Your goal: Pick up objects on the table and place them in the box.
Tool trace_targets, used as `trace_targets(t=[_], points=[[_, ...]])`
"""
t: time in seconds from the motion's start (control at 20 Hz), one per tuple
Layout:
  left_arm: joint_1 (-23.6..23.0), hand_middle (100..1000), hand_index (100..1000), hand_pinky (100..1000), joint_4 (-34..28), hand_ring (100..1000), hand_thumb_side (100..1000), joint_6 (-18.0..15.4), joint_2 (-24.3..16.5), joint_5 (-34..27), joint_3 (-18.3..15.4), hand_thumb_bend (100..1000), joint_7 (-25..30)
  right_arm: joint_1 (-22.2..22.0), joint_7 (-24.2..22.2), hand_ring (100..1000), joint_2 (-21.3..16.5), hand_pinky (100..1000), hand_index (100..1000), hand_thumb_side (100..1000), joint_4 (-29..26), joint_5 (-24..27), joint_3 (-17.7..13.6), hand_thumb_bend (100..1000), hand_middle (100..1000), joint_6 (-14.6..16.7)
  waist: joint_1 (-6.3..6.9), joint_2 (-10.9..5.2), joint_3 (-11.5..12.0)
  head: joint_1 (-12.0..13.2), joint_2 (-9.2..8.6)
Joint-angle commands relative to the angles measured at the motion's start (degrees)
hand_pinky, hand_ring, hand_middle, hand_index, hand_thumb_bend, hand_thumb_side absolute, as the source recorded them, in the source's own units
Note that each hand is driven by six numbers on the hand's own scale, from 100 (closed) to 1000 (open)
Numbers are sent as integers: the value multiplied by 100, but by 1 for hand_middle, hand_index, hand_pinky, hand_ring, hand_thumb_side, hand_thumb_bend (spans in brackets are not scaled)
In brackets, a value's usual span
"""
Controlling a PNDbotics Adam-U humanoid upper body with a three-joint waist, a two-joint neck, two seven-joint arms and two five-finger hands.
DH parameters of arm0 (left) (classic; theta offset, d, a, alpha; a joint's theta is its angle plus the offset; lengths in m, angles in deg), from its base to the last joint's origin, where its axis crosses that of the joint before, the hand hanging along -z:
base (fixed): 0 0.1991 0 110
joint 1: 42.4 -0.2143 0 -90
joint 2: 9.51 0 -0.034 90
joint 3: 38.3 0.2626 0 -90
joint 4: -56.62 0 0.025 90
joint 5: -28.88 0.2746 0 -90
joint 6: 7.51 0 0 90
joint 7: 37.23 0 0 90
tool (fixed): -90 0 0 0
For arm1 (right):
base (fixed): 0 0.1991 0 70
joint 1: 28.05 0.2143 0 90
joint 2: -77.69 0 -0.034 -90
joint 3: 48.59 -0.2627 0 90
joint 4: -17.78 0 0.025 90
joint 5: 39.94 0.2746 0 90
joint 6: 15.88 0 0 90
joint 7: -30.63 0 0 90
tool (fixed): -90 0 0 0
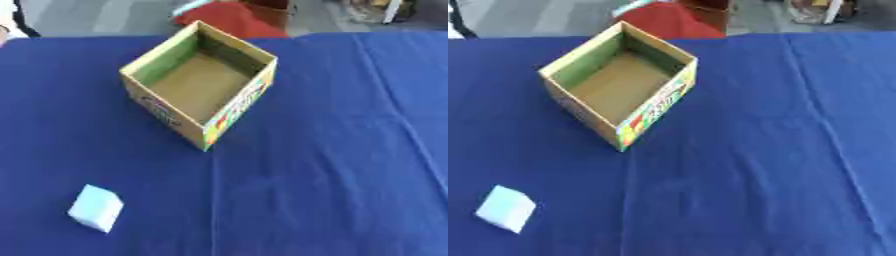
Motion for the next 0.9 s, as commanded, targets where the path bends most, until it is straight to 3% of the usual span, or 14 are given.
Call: trace_targets(t=[0.05, 0.3, 0.9], points=[[16, 653, 831, 630, -80, 640, 741, -8, -111, 14, -86, 157, 8, 74, -15, 711, -152, 685, 788, 1000, -116, 5, -18, 100, 844, 9, -1, -70, 5, -14, -52], [-48, 658, 835, 635, -80, 642, 747, 24, -229, 66, -77, 161, 56, 68, -13, 712, -171, 686, 788, 1000, -116, 3, -18, 100, 843, 9, 2, -77, 5, -30, -37], [-742, 672, 855, 670, -80, 657, 792, 279, -1524, 367, 68, 269, 951, 80, -32, 712, -240, 687, 789, 1000, -116, -11, 6, 100, 841, 12, 45, -99, 67, -168, -20]])
